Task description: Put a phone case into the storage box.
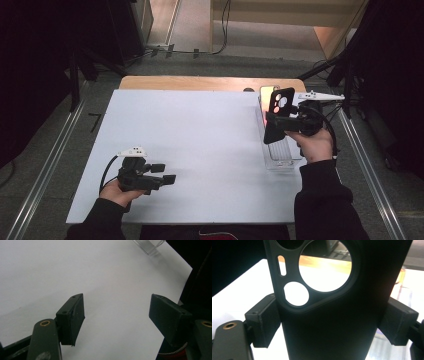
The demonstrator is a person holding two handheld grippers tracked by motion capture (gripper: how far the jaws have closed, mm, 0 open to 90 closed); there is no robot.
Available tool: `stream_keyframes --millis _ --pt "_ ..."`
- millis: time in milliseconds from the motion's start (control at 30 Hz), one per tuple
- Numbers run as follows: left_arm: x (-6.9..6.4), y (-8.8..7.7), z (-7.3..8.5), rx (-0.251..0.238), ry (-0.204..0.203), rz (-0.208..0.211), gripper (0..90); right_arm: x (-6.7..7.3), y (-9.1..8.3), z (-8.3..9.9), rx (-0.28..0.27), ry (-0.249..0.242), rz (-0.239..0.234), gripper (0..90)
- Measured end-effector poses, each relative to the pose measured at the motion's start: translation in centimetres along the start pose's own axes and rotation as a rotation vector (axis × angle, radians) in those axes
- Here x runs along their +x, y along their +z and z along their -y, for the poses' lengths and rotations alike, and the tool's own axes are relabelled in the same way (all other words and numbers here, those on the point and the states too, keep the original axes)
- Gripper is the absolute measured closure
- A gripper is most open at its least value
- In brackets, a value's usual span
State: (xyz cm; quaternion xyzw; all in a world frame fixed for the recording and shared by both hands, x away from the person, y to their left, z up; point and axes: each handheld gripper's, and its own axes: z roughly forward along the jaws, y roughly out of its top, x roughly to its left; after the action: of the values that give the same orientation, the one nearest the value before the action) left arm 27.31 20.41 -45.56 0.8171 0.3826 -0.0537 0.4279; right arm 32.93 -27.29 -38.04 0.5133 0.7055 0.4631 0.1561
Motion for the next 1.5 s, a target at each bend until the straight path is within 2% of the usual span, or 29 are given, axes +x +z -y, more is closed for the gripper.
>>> stream_keyframes --millis 133,267,467,700,900,1033,1267,1367,1500 --pt "0.1 -0.1 0.0 -0.006 -0.008 -0.003 28.6 -0.7 0.1 0.1 -0.004 0.007 0.04 12.7" --pt "0.2 -0.1 0.0 -0.01 -0.011 -0.002 28.6 -0.9 0.5 0.1 0.003 -0.024 0.132 12.7" --pt "0.2 -0.1 0.0 -0.014 -0.012 0.0 28.6 -1.8 1.3 0.3 -0.004 0.0 0.183 12.7" --pt "0.4 -0.2 0.0 -0.023 -0.021 0.002 28.6 -3.1 2.6 0.4 -0.001 0.03 0.223 12.7" --pt "0.4 0.0 0.1 -0.018 -0.023 0.0 28.6 -4.1 4.2 0.3 0.005 0.059 0.227 12.7" --pt "0.4 -0.1 -0.1 -0.044 -0.026 0.015 28.6 -4.8 5.6 0.3 0.027 0.064 0.248 12.6" --pt "0.4 0.0 0.0 -0.026 -0.023 0.007 28.5 -5.7 7.6 0.6 0.026 0.092 0.246 12.7" --pt "0.4 0.0 0.0 -0.025 -0.023 0.003 28.6 -5.9 8.3 0.6 0.024 0.087 0.27 12.6" --pt "0.4 0.0 0.1 -0.022 -0.025 -0.002 28.6 -6.7 9.1 0.6 0.058 0.107 0.28 12.6"
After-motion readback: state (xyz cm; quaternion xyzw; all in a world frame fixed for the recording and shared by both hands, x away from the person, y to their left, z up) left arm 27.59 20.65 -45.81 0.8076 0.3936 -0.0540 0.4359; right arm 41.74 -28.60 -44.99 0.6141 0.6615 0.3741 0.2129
